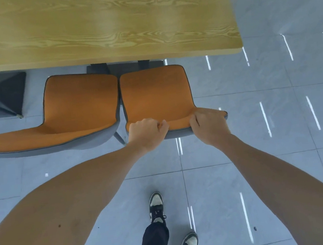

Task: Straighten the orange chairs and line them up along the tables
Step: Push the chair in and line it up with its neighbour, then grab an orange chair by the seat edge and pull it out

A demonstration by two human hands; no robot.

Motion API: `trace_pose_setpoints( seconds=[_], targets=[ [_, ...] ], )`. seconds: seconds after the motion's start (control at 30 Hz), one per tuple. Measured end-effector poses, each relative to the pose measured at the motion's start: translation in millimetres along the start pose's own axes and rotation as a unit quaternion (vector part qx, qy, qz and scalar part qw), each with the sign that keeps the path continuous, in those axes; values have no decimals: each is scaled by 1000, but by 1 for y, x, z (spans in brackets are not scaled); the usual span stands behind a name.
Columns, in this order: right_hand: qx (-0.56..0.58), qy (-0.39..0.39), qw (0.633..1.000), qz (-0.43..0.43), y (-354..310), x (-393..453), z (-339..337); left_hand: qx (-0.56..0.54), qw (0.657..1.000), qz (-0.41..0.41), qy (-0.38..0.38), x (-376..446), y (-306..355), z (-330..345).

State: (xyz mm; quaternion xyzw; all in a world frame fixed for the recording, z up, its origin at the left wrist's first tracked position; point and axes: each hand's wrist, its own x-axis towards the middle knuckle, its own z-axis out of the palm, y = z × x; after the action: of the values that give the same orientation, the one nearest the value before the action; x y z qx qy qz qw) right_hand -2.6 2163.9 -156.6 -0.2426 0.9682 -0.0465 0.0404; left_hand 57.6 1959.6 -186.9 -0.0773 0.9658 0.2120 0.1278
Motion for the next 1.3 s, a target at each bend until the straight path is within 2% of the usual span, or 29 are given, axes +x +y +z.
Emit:
trace_pose_setpoints(
  seconds=[0.1, 0.23, 0.4, 0.5, 0.63, 0.8, 0.9, 1.1, 1.3],
  targets=[
    [54, -33, 998, -27, 6, -4, -12, 16, 1000, -7, -7, -1, -1, -11],
    [128, -116, 985, 4, 22, 0, -20, 53, 997, -17, -58, 9, 15, -28],
    [152, -279, 948, 15, 69, 16, -72, 62, 987, -38, -146, 47, 81, -48],
    [116, -329, 937, 1, 129, 38, -102, 45, 989, -36, -140, 78, 143, -58],
    [47, -308, 950, -14, 224, 81, -142, 31, 996, -40, -80, 127, 232, -77],
    [18, -295, 955, 4, 335, 131, -193, 22, 993, -39, -106, 192, 322, -99],
    [23, -272, 962, 8, 389, 163, -217, 57, 993, -46, -91, 240, 361, -112],
    [-12, -170, 985, 1, 487, 253, -222, 100, 992, -58, -49, 363, 425, -122],
    [-32, -61, 998, 10, 562, 389, -205, 99, 994, -48, -11, 527, 455, -114]
  ],
)
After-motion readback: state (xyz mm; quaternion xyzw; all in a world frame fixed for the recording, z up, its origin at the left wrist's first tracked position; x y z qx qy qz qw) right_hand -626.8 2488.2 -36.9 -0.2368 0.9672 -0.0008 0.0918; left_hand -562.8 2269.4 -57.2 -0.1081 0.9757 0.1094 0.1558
